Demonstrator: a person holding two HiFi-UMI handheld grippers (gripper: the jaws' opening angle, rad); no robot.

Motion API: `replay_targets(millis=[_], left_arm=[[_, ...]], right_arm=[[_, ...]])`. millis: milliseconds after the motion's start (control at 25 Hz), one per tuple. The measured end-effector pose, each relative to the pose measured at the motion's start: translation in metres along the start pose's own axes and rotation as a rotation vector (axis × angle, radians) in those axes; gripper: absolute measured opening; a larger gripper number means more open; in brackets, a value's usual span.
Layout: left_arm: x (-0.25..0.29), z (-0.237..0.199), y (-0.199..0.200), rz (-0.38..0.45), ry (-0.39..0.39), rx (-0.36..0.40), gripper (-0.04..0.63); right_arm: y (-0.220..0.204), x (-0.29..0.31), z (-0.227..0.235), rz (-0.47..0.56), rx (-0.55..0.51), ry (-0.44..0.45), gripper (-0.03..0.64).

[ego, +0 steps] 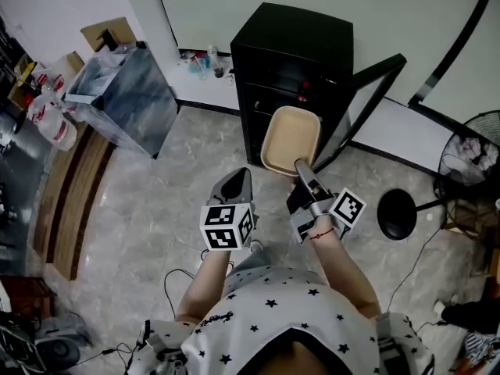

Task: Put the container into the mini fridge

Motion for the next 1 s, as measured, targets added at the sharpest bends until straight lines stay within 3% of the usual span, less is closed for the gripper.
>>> replay_targets(millis=[560, 1000], left_arm=[[0.052, -0.067, 0.015, -0.044, -0.084, 0.018, 0.012], [0.071, -0.089, 0.015, -0.053, -0.086, -0.024, 0.012]], right_arm=[[0.011, 0.083, 0.014, 0.075, 0.037, -0.026, 0.215], [0.023, 0.113, 0.022, 0.093, 0.075, -0.050, 0.215]])
Point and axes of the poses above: the fingertips, and each gripper's own axes: x forward along the fingers, z to its right, y out of its top, the point moved 3 cm from there along -x, backward along the fingers, and after that the axes turned 8 degrees about -y, right-handed, at the moved point
